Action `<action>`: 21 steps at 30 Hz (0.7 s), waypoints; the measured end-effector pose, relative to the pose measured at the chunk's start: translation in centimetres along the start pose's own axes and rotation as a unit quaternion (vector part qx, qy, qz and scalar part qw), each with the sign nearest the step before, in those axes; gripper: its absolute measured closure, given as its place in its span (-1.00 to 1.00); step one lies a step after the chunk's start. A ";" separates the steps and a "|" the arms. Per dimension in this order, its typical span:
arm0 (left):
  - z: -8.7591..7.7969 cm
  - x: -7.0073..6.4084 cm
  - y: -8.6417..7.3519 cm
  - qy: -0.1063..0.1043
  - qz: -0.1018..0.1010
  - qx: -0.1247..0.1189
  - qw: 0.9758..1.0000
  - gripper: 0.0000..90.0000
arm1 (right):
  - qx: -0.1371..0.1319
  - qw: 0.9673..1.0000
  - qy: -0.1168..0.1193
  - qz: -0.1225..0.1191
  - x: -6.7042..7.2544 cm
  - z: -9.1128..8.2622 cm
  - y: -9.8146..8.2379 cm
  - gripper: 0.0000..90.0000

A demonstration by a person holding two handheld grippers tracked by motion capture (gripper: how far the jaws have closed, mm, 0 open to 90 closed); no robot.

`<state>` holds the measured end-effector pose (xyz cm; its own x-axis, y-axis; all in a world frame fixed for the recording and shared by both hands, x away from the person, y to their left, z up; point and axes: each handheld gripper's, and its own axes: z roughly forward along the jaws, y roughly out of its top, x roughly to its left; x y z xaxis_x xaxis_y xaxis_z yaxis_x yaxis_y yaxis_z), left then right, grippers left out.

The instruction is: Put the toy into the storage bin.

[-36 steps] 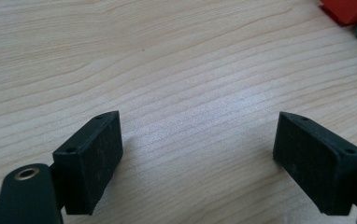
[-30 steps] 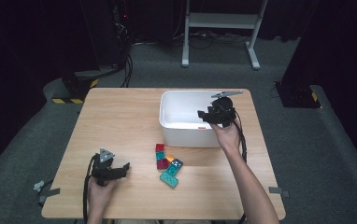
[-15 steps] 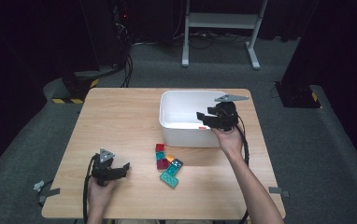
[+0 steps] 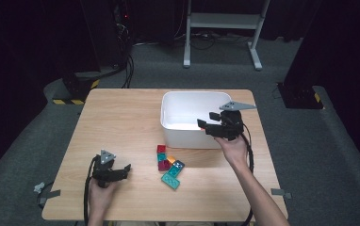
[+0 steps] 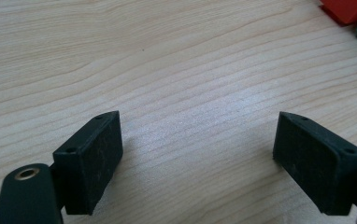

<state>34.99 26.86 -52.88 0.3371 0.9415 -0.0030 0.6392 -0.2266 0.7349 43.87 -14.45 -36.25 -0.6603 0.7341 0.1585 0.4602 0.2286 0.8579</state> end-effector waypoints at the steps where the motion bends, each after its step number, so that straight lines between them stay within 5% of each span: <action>1: 0.0 0.0 0.0 0.000 -0.001 0.000 1.000 -0.65 | 0.000 1.000 0.003 -0.001 0.2 -0.3 -0.3 -0.17; 10: 0.0 0.0 0.0 0.000 0.000 0.000 1.000 -0.65 | -0.005 1.000 0.004 -0.023 1.6 -1.4 -1.8 -0.23; 21: 0.0 0.0 0.0 0.000 0.000 0.000 1.000 -0.65 | 0.004 1.000 0.024 -0.020 2.6 -0.8 -4.3 -0.16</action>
<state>34.99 26.86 -52.88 0.3370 0.9415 -0.0028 0.6392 -0.2266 0.7349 39.70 -14.01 -39.17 -0.7055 0.6931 0.1479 0.4375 0.2617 0.8603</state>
